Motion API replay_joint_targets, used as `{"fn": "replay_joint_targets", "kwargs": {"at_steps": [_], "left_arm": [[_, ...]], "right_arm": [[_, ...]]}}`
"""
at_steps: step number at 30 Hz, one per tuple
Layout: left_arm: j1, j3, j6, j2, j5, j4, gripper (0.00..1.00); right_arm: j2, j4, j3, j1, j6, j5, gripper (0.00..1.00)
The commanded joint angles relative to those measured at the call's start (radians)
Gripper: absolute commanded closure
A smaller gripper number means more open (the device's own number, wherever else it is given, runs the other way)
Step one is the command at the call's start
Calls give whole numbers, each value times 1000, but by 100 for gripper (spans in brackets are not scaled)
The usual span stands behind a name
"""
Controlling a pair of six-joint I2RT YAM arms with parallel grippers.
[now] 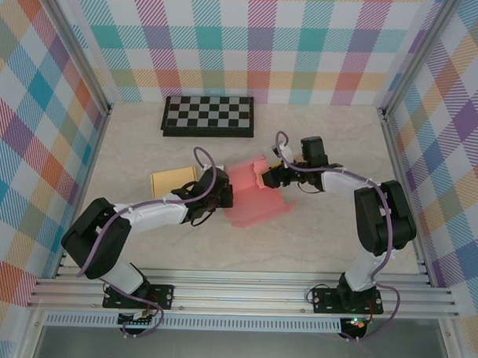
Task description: Fold the paper box
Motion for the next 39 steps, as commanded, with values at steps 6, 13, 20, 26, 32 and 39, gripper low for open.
{"fn": "replay_joint_targets", "kwargs": {"at_steps": [6,13,20,26,32,39], "left_arm": [[-43,0,90,-70,180,109,100],[-44,5,118,-65,270,150,100],[-51,35,126,-63,263,133,100],[-51,53,100,-59,177,74,100],[-51,55,68,-52,135,52,100],[-51,57,47,-44,136,54,100]], "right_arm": [[12,-13,80,-5,-63,-30,42],[22,-70,106,17,-87,32,46],[22,-82,108,105,-75,226,73],[-17,-31,60,159,0,503,92],[-15,-95,64,204,135,820,97],[-1,-156,74,223,221,1011,95]]}}
